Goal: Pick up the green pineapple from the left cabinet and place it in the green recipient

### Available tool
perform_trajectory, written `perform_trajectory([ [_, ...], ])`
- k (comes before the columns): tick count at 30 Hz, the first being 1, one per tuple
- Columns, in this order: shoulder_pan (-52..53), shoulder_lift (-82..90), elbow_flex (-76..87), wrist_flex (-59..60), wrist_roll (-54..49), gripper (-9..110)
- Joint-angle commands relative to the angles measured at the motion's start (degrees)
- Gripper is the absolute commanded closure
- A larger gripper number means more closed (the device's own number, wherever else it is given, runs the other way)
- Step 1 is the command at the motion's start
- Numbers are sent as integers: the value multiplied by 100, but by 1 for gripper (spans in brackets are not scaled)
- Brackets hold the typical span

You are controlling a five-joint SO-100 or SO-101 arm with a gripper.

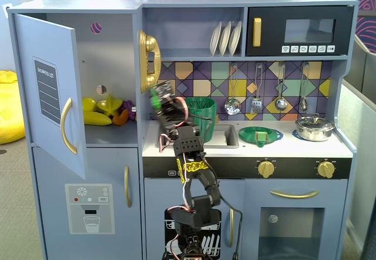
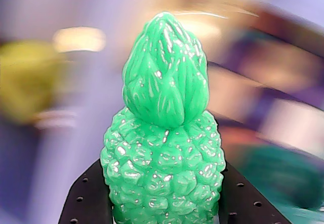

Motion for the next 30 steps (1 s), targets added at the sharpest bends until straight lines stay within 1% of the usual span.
perform_trajectory([
  [1, 1125, -176, -1055, 185, 264, 101],
  [6, 2030, -1591, -2197, -35, 791, 101],
  [9, 2259, -2628, -3041, 9, 1081, 101],
  [16, 2250, -4570, -4324, 176, 1178, 101],
  [24, 2013, -5607, -5142, 202, 1292, 101],
  [29, 1828, -5669, -5247, 255, 1679, 82],
  [30, 1811, -5669, -5247, 299, 1696, 80],
])
